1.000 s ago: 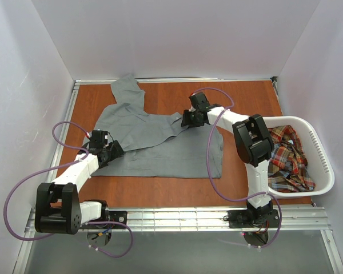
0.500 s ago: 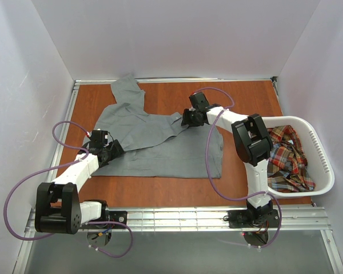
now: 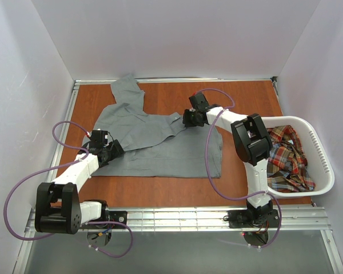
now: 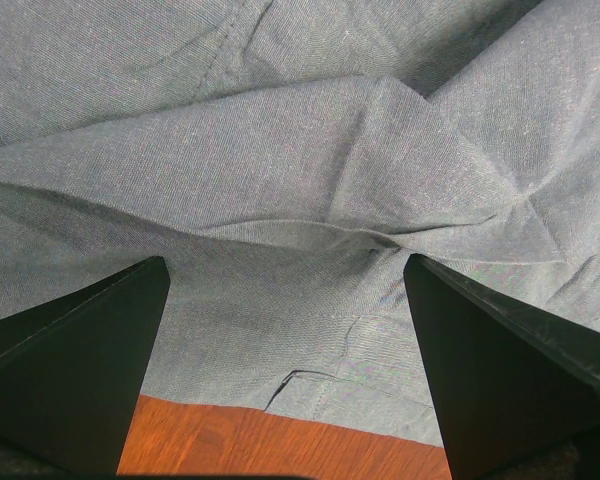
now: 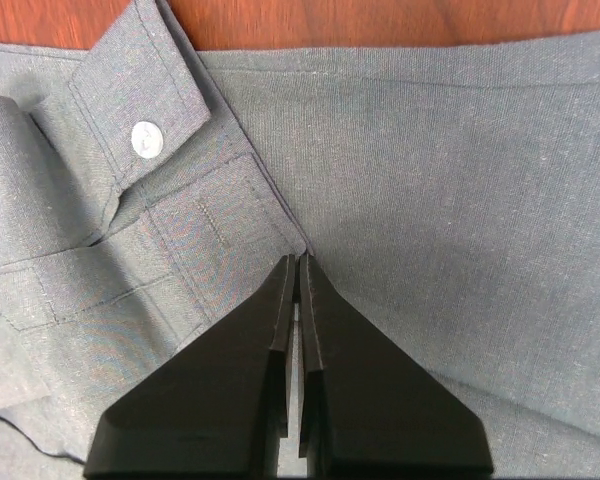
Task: Fold and stack the long sleeve shirts
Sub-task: Fold the shirt
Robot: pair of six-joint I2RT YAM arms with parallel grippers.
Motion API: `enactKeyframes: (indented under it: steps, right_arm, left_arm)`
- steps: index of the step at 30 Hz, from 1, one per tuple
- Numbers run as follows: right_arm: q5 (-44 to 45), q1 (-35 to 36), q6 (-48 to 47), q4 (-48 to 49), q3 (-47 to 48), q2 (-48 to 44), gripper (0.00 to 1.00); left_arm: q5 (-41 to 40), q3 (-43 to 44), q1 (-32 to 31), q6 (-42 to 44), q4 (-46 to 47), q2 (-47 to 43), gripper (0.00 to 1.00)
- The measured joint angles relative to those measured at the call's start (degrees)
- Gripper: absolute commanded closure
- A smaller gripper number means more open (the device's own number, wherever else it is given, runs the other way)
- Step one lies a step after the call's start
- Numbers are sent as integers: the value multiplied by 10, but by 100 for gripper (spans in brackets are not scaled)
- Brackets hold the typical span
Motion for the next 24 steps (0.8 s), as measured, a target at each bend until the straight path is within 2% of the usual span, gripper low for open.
enactKeyframes:
  steps: [6, 11, 18, 24]
  right_arm:
    - [6, 0, -13, -13, 0, -28, 99]
    - [15, 1, -13, -19, -35, -137, 99]
    - [25, 3, -3, -17, -198, -323, 99]
    - [26, 26, 26, -27, -335, -400, 99]
  left_arm:
    - [0, 0, 0, -1, 0, 0, 9]
    - [0, 0, 0, -1, 0, 1, 10]
    - [1, -2, 0, -7, 0, -21, 10]
    - [12, -10, 0, -10, 12, -66, 10]
